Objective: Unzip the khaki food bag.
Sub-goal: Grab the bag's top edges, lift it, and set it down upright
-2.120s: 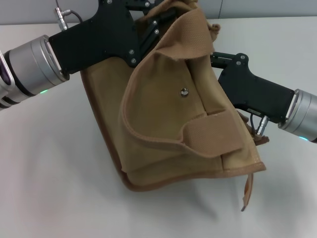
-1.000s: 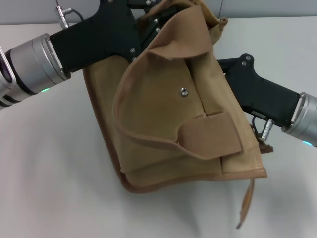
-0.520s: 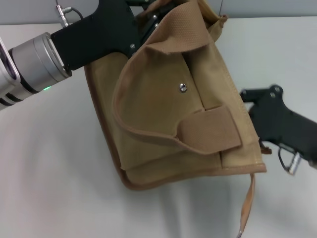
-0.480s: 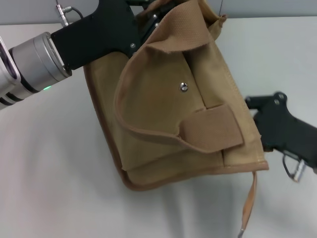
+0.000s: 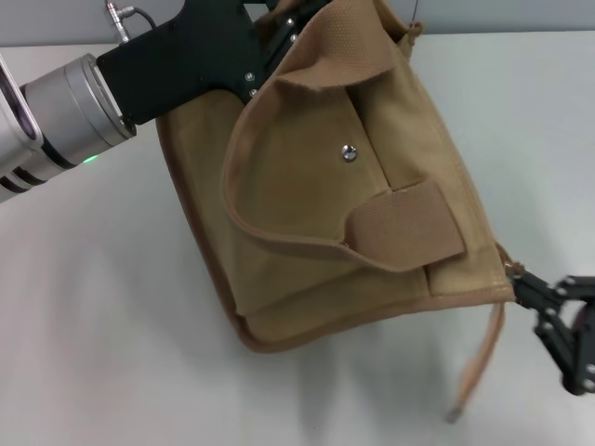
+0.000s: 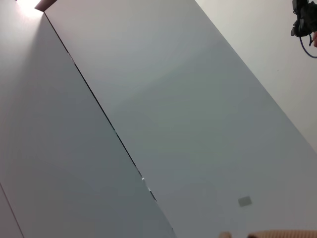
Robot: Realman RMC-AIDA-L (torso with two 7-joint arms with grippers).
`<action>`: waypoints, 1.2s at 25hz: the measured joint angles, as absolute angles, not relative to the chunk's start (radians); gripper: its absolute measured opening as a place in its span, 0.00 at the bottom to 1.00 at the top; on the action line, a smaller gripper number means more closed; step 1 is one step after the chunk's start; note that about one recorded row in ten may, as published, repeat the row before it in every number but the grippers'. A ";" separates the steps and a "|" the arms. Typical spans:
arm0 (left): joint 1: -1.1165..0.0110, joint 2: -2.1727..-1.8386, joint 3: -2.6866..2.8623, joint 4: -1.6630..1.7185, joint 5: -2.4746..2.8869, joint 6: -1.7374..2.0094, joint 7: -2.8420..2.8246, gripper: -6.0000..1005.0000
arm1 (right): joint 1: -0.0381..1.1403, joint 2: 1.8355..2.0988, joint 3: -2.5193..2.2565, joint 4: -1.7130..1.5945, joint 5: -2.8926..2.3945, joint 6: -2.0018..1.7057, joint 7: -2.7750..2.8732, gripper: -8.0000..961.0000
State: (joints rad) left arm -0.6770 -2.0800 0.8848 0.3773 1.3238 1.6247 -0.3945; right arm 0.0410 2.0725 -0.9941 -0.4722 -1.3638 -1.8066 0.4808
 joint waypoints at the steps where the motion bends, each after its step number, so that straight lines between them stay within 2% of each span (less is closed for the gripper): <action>1: -0.677 -2.080 0.885 0.377 1.324 1.625 -0.394 0.09 | 0.037 2.072 -0.965 -0.462 -1.378 -1.823 0.482 0.11; 14: -0.676 -2.080 0.889 0.377 1.323 1.634 -0.394 0.09 | 0.072 2.074 -0.771 -0.341 -1.416 -1.741 0.512 0.16; 24: -0.676 -2.080 0.896 0.377 1.324 1.635 -0.394 0.09 | 0.155 2.081 -0.773 -0.311 -1.473 -1.643 0.527 0.40; 27: -0.677 -2.080 0.897 0.376 1.324 1.636 -0.394 0.09 | 0.197 2.081 -0.772 -0.294 -1.473 -1.591 0.548 0.60; 30: -0.677 -2.080 0.899 0.376 1.324 1.636 -0.394 0.09 | 0.221 2.081 -0.773 -0.290 -1.472 -1.566 0.561 0.60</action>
State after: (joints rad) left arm -0.6766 -2.0800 0.8986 0.3756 1.3241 1.6363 -0.3941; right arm 0.2214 2.0810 -0.7729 -0.2905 -1.4724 -1.5658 0.5613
